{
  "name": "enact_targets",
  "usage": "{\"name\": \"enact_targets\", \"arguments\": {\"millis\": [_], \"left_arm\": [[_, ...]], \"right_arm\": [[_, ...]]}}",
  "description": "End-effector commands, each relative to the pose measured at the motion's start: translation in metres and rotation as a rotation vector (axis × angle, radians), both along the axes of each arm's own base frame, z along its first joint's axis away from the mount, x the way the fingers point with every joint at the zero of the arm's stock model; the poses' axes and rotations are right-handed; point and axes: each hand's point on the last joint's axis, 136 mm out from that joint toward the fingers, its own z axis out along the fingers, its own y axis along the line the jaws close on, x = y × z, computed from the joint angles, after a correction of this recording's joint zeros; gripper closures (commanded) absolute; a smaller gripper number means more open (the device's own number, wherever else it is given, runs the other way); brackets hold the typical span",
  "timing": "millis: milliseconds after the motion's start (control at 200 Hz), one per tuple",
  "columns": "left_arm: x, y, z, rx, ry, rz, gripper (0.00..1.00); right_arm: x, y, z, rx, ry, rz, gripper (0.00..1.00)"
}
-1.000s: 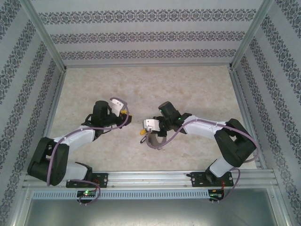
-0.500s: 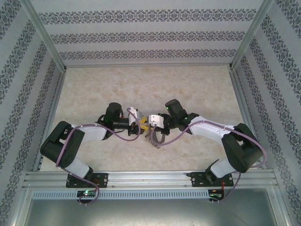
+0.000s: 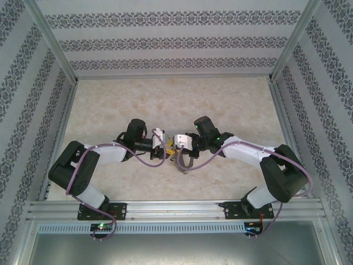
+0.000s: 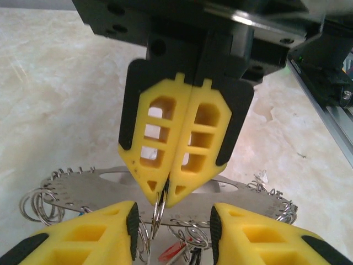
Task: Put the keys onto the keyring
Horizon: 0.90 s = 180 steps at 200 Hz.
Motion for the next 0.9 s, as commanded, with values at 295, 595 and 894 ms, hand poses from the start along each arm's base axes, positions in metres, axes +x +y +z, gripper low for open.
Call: {"name": "enact_targets", "arguments": {"millis": [295,595,894], "left_arm": [[-0.002,-0.004,-0.003,0.026,-0.054,-0.052,0.76],[0.002,-0.007,-0.012,0.064,-0.064,-0.039,0.85],[0.004,-0.013,-0.021,0.111,-0.078,-0.027,1.0]], "right_arm": [[-0.005,0.005,0.016,0.061,0.001,0.031,1.0],[-0.006,0.007,0.017,0.068,0.006,0.039,1.0],[-0.008,0.007,0.011,0.052,0.015,0.04,1.0]]}}
